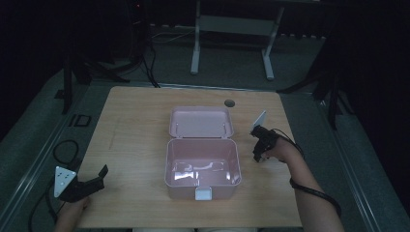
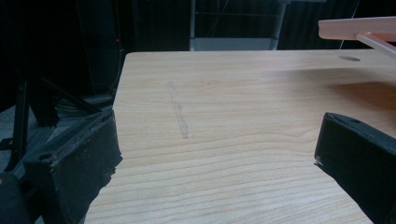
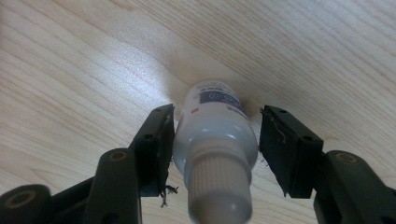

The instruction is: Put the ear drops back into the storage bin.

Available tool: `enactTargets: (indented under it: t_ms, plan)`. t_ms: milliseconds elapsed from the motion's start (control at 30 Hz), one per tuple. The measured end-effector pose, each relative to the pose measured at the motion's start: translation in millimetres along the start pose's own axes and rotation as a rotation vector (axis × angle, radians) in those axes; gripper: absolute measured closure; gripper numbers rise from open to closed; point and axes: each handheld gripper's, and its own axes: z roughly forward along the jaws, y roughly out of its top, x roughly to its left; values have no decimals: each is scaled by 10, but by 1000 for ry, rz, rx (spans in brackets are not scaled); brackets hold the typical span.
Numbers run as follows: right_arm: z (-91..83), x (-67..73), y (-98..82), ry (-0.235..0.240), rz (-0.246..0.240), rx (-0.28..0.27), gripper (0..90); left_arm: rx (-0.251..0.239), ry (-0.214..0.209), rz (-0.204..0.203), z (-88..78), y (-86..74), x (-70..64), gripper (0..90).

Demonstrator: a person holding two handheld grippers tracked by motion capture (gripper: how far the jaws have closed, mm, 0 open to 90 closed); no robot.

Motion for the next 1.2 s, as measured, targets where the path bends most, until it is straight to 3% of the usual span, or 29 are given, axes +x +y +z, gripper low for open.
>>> enactTargets:
  t_ms: [300,533,567,667,800,867,900,967,1000,1100,1167,1200]
  plan:
    - [16,11,-3,-17,-36,-4,593,1,1,0,1,0,0,3]
    - [-7,75,-65,-29,-136,13,595,2,1,-1,3,0,-1,3]
    - [-30,109,-99,-28,-187,5,595,3,1,-1,3,0,-2,3]
    - [-59,145,-146,-28,-249,-11,596,3,2,-1,4,0,-2,4]
    - [-88,177,-207,-34,-308,-23,596,3,3,-1,4,0,-3,4]
    - [-97,182,-222,-31,-314,-28,596,3,2,-2,4,0,-3,4]
    - [-105,199,-258,-30,-349,-39,596,5,3,-2,5,1,-3,3]
    - [-105,210,-277,-35,-372,-41,596,5,3,-2,5,1,-3,4]
    - [-98,253,-324,-46,-438,-43,596,6,3,-2,6,1,-3,4]
    - [-90,305,-373,-57,-522,-44,596,6,4,-2,5,1,-4,3]
    - [-90,305,-373,-57,-522,-44,596,6,5,-2,5,1,-4,3]
    - [-80,362,-424,-70,-610,-30,596,6,5,-2,5,1,-4,4]
